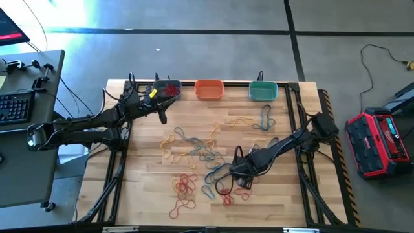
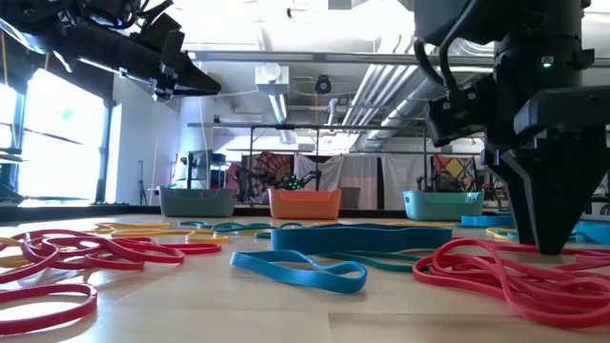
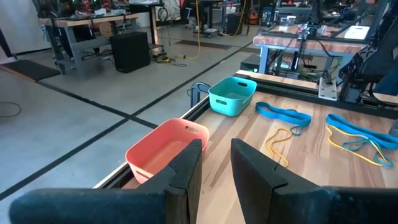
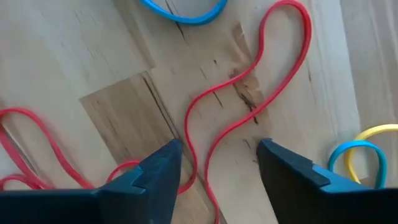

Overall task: Sort rubber bands into baskets
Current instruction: Put the red rubber band into the blue bin

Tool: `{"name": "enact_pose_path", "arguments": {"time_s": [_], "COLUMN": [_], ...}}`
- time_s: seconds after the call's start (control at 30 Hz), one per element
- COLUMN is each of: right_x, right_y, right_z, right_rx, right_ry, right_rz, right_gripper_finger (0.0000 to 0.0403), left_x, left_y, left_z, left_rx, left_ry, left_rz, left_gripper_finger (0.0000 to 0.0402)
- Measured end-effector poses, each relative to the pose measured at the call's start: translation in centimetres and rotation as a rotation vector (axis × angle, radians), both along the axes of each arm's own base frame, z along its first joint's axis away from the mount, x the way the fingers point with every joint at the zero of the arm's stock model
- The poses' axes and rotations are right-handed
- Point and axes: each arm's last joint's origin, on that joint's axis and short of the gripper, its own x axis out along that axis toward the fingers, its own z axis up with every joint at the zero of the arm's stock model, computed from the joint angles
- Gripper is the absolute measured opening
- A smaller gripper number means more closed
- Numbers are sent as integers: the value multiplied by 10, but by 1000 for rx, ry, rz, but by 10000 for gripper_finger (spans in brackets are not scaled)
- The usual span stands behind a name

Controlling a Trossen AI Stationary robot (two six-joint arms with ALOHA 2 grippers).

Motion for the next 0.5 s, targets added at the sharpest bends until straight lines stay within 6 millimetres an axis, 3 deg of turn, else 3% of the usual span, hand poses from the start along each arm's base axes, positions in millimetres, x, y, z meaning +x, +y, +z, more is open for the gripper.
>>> {"name": "enact_pose_path", "arguments": {"time_s": [0.1,0.3,0.5], "right_x": [2,8,14], "right_y": [-3,-10,-15], "right_z": [0,-2,10], "right_rx": [11,81,47], "right_ry": [-2,-1,-20], "right_rz": [6,84,142], "right_gripper_finger": [154,18,8], "left_x": [0,0,1], "left_y": [0,0,0], "left_z": [0,0,-2], "left_rx": [-7,-14,-34], "left_ry": [-3,-8,1], "left_rz": [1,2,-23], "left_gripper_finger": [78,78,78]}}
